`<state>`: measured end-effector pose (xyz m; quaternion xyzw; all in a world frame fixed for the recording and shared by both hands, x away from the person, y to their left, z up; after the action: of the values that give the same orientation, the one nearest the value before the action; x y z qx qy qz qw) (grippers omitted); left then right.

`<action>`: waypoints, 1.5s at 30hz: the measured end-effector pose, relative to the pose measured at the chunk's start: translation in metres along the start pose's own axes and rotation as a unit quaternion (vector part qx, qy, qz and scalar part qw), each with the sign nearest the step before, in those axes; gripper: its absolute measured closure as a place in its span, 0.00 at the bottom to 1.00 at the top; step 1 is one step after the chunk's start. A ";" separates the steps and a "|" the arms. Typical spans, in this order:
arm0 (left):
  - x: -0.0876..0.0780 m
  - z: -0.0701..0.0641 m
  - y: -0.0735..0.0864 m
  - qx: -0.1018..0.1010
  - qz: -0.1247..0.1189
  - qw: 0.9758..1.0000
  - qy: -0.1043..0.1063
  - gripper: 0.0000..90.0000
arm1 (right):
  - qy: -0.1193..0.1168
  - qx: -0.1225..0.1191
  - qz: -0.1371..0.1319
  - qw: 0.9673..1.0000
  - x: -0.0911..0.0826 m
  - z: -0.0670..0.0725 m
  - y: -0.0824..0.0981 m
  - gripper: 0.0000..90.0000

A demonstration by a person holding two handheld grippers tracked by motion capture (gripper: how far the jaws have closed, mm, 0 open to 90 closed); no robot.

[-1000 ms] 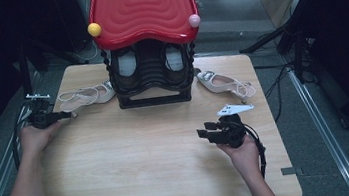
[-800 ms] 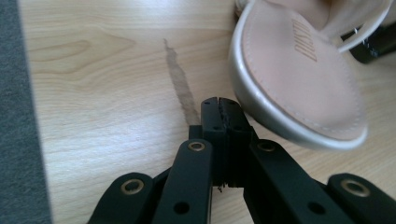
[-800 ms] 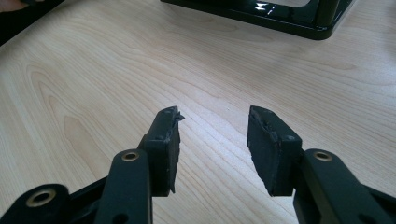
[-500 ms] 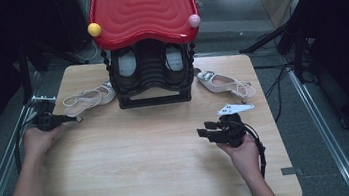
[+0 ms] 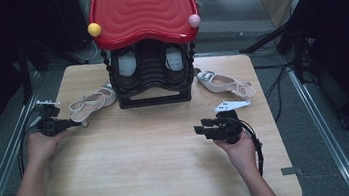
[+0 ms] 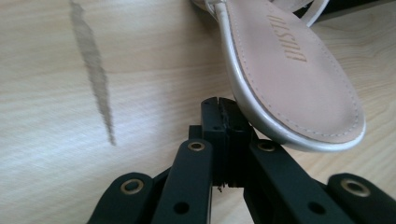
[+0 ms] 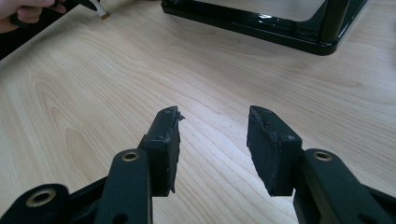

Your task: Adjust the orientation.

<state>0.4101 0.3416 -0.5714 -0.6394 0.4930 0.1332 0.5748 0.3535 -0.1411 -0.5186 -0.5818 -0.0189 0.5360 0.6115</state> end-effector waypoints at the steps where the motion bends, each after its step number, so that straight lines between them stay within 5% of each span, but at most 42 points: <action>1: 0.000 -0.004 0.001 0.002 0.003 1.000 0.001 1.00 | 0.000 0.001 0.000 1.000 0.000 0.000 0.000 0.61; 5: 0.001 -0.016 0.004 0.010 0.017 1.000 0.006 0.98 | -0.003 -0.003 0.003 1.000 0.004 0.001 -0.003 0.61; 11: -0.004 -0.032 -0.003 -0.002 -0.014 1.000 0.027 1.00 | -0.006 -0.005 0.005 1.000 0.007 0.001 -0.005 0.61; 16: -0.001 -0.042 -0.005 0.000 -0.012 1.000 0.023 1.00 | -0.008 -0.008 0.005 1.000 0.009 0.003 -0.006 0.61; 21: 0.000 -0.044 -0.006 -0.024 -0.004 0.999 0.026 1.00 | -0.007 -0.008 0.005 1.000 0.009 0.002 -0.006 0.61; 26: 0.000 -0.046 -0.009 -0.023 -0.001 1.000 0.013 0.97 | -0.004 -0.006 0.005 1.000 0.009 0.000 -0.007 0.61; 35: -0.023 -0.043 -0.023 -0.035 -0.013 0.999 0.010 0.72 | 0.003 -0.009 0.008 1.000 0.007 -0.002 -0.005 0.61; 45: -0.033 -0.037 -0.049 -0.036 0.000 0.999 -0.007 0.61 | 0.008 -0.002 0.007 1.000 0.005 -0.005 -0.005 0.61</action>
<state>0.4181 0.3175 -0.5064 -0.6584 0.4838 0.1554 0.5552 0.3623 -0.1400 -0.5194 -0.5873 -0.0105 0.5354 0.6070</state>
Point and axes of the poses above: each handheld gripper's, and its own axes: x roughly forward along the jaws, y roughly out of its underside, z roughly to its left, the point moved 6 cm from there along x, roughly forward along the jaws, and after that the axes turned 4 degrees about x, right-handed, at the moved point
